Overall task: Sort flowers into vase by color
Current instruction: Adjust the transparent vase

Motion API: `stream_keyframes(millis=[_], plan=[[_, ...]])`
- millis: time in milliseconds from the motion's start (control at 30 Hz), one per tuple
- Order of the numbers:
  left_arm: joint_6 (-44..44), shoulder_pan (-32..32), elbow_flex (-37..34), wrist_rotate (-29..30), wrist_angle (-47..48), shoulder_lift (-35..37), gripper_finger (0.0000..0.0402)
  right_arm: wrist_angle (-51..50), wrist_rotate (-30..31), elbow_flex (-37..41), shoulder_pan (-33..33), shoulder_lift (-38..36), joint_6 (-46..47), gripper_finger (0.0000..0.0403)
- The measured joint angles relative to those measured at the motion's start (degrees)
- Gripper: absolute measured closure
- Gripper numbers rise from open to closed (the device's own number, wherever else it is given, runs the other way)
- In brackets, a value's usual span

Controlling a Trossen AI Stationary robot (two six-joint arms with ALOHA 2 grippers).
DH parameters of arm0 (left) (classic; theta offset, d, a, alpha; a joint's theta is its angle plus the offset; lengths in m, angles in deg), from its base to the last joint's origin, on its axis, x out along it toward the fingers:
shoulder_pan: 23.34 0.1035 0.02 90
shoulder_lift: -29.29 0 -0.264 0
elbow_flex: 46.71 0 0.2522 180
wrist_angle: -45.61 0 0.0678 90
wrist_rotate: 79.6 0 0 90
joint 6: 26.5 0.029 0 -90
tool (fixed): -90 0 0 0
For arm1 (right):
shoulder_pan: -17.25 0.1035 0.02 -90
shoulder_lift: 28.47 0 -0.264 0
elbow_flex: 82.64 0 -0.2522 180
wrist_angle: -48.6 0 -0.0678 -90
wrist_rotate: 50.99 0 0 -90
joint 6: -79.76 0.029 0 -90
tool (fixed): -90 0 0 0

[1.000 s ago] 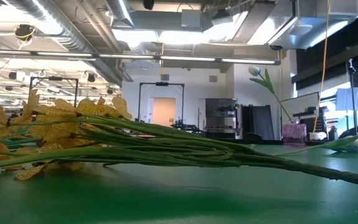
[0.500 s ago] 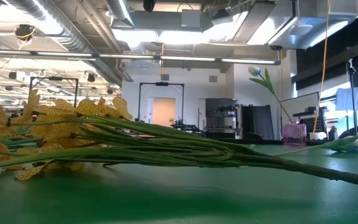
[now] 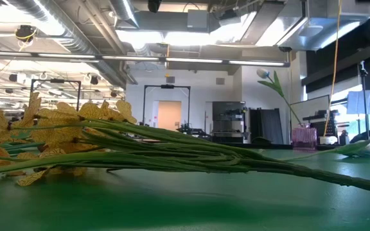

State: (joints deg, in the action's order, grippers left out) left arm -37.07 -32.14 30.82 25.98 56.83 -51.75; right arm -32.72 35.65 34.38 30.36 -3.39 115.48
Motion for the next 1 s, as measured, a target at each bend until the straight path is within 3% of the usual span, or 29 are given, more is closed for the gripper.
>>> stream_keyframes(millis=[167, 300, 400, 600, 833, 1000], plan=[[0.0, 0.0, 0.0, 0.0, -0.02, 0.0, 0.026, -3.52, -6.27, 7.19, 0.0, 0.66, 5.86, 0.0169], [0.0, -0.01, 0.0, 0.01, -0.01, 0.0, 0.026, 4.18, -13.35, 13.11, 0.0, 0.68, 7.55, 0.0169], [0.02, -0.02, 0.0, 0.02, -0.02, 0.0, 0.026, 7.46, -14.84, 15.61, 0.02, 0.7, 7.76, 0.0169], [0.06, -0.02, 0.0, 0.02, 0.0, 0.0, 0.026, 10.36, -13.83, 18.05, 0.02, 0.68, 7.76, 0.0169], [0.09, -0.24, 0.0, -0.26, -0.92, -1.83, 0.026, 15.42, -6.14, 21.34, 0.02, 0.66, 8.9, 0.0169], [-0.92, -0.26, -0.04, -7.9, -5.89, -9.43, 0.026, 19.67, -1.42, 21.65, 0.02, 0.63, 5.77, 0.0169]])
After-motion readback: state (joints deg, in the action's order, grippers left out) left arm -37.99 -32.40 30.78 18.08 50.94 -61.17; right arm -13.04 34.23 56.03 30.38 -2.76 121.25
